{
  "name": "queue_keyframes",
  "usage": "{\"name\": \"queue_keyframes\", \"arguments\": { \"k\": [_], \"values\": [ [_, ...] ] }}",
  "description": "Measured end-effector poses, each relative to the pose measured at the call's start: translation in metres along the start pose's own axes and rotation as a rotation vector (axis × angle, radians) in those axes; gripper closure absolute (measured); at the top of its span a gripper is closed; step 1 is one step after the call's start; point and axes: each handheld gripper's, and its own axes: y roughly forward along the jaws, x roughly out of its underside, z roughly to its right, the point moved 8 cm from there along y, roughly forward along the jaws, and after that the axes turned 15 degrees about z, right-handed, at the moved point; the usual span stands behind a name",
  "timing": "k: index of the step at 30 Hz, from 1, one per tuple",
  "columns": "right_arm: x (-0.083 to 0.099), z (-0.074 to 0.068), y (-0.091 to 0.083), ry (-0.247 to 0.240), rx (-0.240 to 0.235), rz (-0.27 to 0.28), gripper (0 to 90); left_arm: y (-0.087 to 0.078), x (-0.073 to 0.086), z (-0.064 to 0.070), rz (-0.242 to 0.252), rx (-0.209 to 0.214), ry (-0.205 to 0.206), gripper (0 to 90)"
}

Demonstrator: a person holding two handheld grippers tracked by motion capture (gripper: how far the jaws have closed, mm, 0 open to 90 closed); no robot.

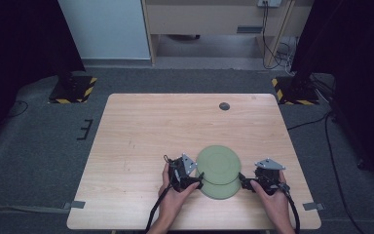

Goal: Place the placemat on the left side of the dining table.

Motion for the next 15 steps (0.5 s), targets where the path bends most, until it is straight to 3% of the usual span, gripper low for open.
{"name": "queue_keyframes", "arguments": {
  "k": [15],
  "values": [
    [-0.0035, 0.0021, 0.0081, 0.011, 0.021, 0.016, 4.1, 0.0023, -0.0007, -0.0026, -0.006, 0.019, -0.007, 5.0]
  ]
}}
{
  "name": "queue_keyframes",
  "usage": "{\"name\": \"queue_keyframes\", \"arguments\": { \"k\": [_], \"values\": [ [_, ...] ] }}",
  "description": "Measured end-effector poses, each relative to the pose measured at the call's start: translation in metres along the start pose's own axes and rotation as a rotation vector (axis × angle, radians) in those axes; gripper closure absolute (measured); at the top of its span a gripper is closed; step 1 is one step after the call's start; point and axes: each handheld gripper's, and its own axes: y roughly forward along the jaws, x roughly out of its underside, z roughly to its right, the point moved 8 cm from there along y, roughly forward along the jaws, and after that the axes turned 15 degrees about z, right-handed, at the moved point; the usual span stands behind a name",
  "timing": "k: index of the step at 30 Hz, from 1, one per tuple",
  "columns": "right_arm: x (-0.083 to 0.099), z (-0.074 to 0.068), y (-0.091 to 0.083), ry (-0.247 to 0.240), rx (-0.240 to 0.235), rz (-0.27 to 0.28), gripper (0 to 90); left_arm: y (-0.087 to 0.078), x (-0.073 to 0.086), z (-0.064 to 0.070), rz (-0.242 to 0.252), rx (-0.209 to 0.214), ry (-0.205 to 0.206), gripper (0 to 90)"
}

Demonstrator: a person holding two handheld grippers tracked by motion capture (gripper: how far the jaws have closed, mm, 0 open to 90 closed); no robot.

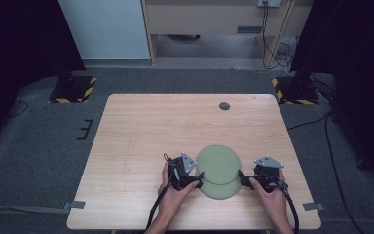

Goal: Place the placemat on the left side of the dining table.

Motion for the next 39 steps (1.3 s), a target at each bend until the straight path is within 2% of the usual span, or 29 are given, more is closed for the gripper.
{"name": "queue_keyframes", "arguments": {
  "k": [6, 13, 16, 19, 22, 26, 30, 39],
  "values": [
    [-0.001, 0.0, 0.001, -0.005, 0.005, 0.005, 4.1, 0.003, -0.005, -0.001, -0.019, 0.013, 0.014, 4.7],
    [-0.001, 0.0, 0.001, -0.007, 0.001, 0.002, 4.2, 0.004, -0.006, -0.004, -0.013, 0.031, -0.012, 5.4],
    [-0.001, 0.001, -0.002, -0.01, 0.0, 0.001, 4.3, 0.003, -0.015, -0.007, -0.005, 0.034, -0.003, 5.4],
    [-0.002, 0.004, -0.008, 0.007, -0.006, 0.007, 5.1, 0.005, -0.028, -0.012, -0.013, 0.058, 0.001, 5.0],
    [-0.002, 0.005, -0.009, 0.008, -0.008, 0.009, 5.3, 0.007, -0.033, -0.016, -0.014, 0.056, -0.002, 4.5],
    [-0.003, 0.006, -0.011, 0.01, -0.011, 0.012, 5.7, 0.013, -0.037, -0.02, -0.039, 0.075, -0.015, 4.2],
    [-0.003, 0.004, -0.011, -0.01, -0.016, 0.012, 8.5, 0.022, -0.04, -0.016, -0.088, 0.13, -0.018, 3.7],
    [-0.002, -0.004, -0.012, -0.022, -0.069, 0.01, 12.3, 0.034, -0.044, -0.015, -0.117, 0.156, -0.026, 5.1]
  ]
}}
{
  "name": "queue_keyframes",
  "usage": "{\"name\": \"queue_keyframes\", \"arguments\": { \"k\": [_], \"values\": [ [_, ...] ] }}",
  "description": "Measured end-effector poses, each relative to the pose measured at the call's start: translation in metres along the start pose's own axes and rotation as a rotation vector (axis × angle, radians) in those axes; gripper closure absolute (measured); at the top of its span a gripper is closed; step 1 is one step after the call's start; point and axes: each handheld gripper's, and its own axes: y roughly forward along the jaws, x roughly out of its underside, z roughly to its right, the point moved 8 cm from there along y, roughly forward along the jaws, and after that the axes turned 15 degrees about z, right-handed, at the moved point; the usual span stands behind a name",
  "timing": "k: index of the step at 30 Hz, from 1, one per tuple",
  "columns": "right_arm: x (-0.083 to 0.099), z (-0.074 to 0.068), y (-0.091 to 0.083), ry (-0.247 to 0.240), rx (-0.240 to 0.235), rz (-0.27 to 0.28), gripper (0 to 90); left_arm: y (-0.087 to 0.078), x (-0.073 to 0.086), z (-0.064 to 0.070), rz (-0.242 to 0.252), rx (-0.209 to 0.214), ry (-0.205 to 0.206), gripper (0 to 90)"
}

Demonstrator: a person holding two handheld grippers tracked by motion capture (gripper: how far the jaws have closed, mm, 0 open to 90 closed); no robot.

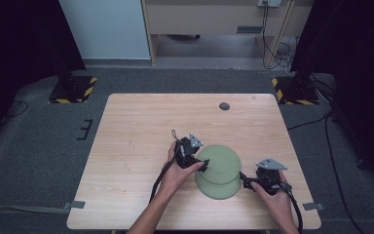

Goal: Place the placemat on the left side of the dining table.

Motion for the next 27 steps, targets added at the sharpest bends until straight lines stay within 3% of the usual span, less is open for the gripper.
{"name": "queue_keyframes", "arguments": {
  "k": [15, 18, 27],
  "values": [
    [0.002, -0.01, 0.003, -0.024, -0.04, -0.009, 16.0, 0.01, -0.001, 0.004, -0.019, 0.013, -0.013, 7.6],
    [0.002, -0.011, 0.002, -0.024, -0.047, -0.01, 16.0, 0.012, 0.0, 0.001, -0.03, 0.015, -0.057, 8.9],
    [0.003, -0.011, 0.004, -0.016, -0.048, -0.012, 15.3, 0.019, 0.001, -0.002, -0.058, 0.029, -0.101, 15.9]
  ]
}}
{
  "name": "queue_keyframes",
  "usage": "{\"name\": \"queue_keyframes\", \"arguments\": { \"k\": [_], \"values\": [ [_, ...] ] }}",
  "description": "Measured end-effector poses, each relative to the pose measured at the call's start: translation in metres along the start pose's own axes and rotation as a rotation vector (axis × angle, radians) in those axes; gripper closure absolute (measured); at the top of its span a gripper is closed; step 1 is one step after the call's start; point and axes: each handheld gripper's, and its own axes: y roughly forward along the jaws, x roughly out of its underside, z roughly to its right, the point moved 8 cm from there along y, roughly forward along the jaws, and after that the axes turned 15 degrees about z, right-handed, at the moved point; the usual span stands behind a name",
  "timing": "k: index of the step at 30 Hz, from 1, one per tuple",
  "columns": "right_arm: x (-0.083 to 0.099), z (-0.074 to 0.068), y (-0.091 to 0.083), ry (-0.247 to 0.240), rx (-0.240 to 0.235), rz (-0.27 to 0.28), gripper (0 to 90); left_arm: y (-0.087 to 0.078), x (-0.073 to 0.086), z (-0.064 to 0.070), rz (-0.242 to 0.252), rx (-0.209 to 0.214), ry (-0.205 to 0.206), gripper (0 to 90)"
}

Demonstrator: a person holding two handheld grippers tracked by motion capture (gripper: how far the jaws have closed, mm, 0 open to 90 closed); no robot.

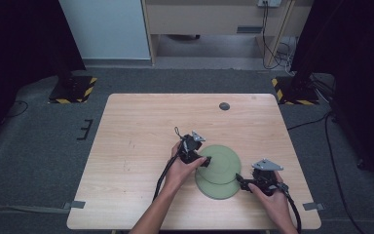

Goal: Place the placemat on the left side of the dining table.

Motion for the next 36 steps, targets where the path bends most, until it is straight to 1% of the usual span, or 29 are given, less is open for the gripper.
{"name": "queue_keyframes", "arguments": {
  "k": [1, 2, 3, 6, 8, 9, 10, 11, 13, 14, 15, 20, 21, 23, 24, 25, 27, 28, 29, 31, 32, 34, 35, 36],
  "values": [
    [0.0, 0.0, 0.0, 0.004, 0.001, -0.001, 15.2, 0.002, 0.0, 0.001, -0.008, 0.011, -0.009, 16.5],
    [0.0, 0.0, 0.0, 0.004, 0.001, -0.001, 15.2, 0.002, 0.0, 0.001, -0.008, 0.011, -0.009, 16.6],
    [0.0, 0.0, 0.001, 0.0, -0.002, 0.002, 15.2, 0.004, 0.001, 0.003, -0.022, 0.019, -0.01, 16.7],
    [0.0, 0.0, 0.001, 0.0, -0.002, 0.003, 15.2, 0.006, 0.002, 0.005, -0.031, 0.025, -0.015, 17.6],
    [0.0, 0.0, 0.001, 0.0, -0.003, 0.003, 15.2, 0.008, 0.004, 0.005, -0.046, 0.026, -0.021, 17.5],
    [0.0, 0.0, 0.001, -0.001, -0.003, 0.003, 15.2, 0.01, 0.007, 0.004, -0.063, 0.02, -0.028, 17.5],
    [0.0, 0.0, 0.001, -0.001, -0.003, 0.003, 15.2, 0.01, 0.007, 0.004, -0.063, 0.02, -0.028, 17.5],
    [0.0, 0.0, 0.001, -0.001, -0.004, 0.004, 15.1, 0.011, 0.009, 0.004, -0.07, 0.029, -0.037, 17.5],
    [0.0, 0.001, 0.001, -0.001, -0.003, 0.004, 14.8, 0.013, 0.01, 0.006, -0.071, 0.057, -0.079, 17.2],
    [0.0, 0.001, 0.001, -0.001, -0.003, 0.004, 14.8, 0.013, 0.01, 0.006, -0.071, 0.057, -0.079, 17.2],
    [0.0, 0.001, 0.001, -0.001, -0.004, 0.003, 14.8, 0.014, 0.011, 0.007, -0.076, 0.072, -0.098, 16.9],
    [0.0, 0.0, 0.002, -0.001, -0.003, 0.004, 14.8, 0.015, 0.011, 0.008, -0.077, 0.079, -0.102, 16.6],
    [0.0, 0.0, 0.001, 0.0, -0.003, 0.004, 14.8, 0.015, 0.01, 0.011, -0.071, 0.099, -0.107, 18.0],
    [0.0, 0.0, 0.002, -0.002, -0.003, 0.004, 14.8, 0.015, 0.011, 0.014, -0.076, 0.104, -0.105, 18.0],
    [0.0, 0.0, 0.001, 0.0, -0.003, 0.004, 14.8, 0.015, 0.011, 0.014, -0.077, 0.095, -0.092, 17.4],
    [0.0, 0.001, 0.002, 0.0, -0.003, 0.004, 14.7, 0.015, 0.01, 0.014, -0.082, 0.093, -0.1, 18.0],
    [0.0, 0.001, 0.001, -0.001, -0.004, 0.003, 14.7, 0.014, 0.01, 0.013, -0.078, 0.086, -0.102, 19.4],
    [0.0, 0.001, 0.001, -0.002, -0.004, 0.003, 14.6, 0.013, 0.008, 0.012, -0.072, 0.082, -0.104, 22.2],
    [0.0, 0.001, 0.001, -0.001, -0.004, 0.003, 14.5, 0.011, 0.006, 0.012, -0.064, 0.085, -0.118, 23.7],
    [0.0, 0.001, 0.002, 0.002, -0.002, 0.001, 14.1, 0.004, -0.001, 0.011, -0.033, 0.08, -0.121, 28.3],
    [0.0, 0.001, 0.002, 0.001, -0.003, 0.001, 14.2, 0.004, -0.001, 0.011, -0.033, 0.08, -0.121, 30.8],
    [0.0, 0.001, 0.001, 0.001, -0.001, 0.001, 14.1, -0.003, -0.009, 0.011, -0.01, 0.073, -0.104, 34.9],
    [0.0, 0.001, 0.002, -0.001, -0.001, 0.003, 14.1, -0.003, -0.009, 0.011, -0.01, 0.073, -0.104, 36.9],
    [0.0, 0.001, 0.002, -0.001, -0.001, 0.003, 14.1, -0.005, -0.012, 0.012, -0.006, 0.073, -0.095, 36.9]
  ]
}}
